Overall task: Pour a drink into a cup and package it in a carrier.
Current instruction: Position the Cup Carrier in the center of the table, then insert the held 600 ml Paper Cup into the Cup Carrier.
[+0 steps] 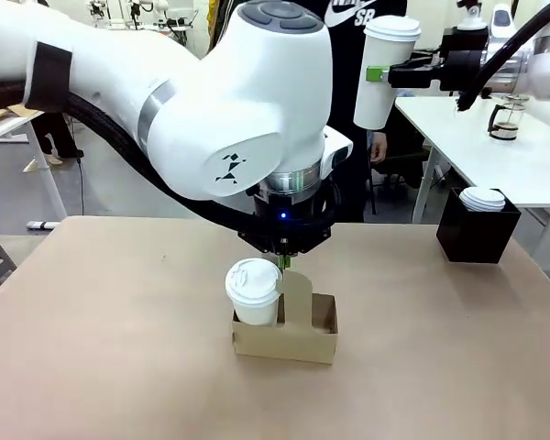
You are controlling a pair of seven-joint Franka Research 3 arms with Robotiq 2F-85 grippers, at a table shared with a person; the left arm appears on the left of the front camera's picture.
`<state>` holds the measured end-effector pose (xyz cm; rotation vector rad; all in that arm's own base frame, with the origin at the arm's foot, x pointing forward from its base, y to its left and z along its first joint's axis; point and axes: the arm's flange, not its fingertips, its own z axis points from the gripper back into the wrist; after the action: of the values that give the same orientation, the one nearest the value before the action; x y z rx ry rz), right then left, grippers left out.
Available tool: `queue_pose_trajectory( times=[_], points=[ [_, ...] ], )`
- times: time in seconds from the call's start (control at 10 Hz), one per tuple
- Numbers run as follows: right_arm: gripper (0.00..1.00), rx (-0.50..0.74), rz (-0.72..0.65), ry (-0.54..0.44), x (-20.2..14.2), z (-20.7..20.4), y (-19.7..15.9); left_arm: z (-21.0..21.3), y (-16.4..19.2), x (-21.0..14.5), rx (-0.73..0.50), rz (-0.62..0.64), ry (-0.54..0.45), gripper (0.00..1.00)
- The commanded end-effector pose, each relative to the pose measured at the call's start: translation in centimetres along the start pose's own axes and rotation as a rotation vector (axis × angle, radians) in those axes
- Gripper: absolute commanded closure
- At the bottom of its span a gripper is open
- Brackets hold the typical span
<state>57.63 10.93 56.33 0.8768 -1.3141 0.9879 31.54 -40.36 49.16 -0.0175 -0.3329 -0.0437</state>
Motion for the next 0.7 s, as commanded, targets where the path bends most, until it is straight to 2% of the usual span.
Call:
queue_pose_trajectory(
  times=[0.0, 0.3, 0.4, 0.5, 0.6],
  points=[
    [0.19, -0.015, 0.021, -0.009, 0.2, -0.1, 0.0, 0.1, 0.2, -0.3, -0.009, 0.008, 0.004, 0.98],
    [0.19, -0.015, 0.021, -0.009, 0.2, -0.1, 0.0, 0.1, 0.2, -0.3, -0.009, 0.008, 0.004, 0.98],
    [0.19, -0.015, 0.021, -0.009, 0.2, -0.1, 0.0, 0.3, -0.2, 0.0, -0.008, -0.002, 0.004, 0.73],
    [0.19, -0.015, 0.021, -0.009, 0.2, -0.1, 0.0, 0.8, 0.6, 0.2, -0.025, -0.036, -0.021, 0.39],
    [0.19, -0.015, 0.021, -0.009, 0.2, -0.1, 0.0, 1.9, 1.3, 0.7, -0.033, -0.051, -0.027, 0.15]
  ],
)
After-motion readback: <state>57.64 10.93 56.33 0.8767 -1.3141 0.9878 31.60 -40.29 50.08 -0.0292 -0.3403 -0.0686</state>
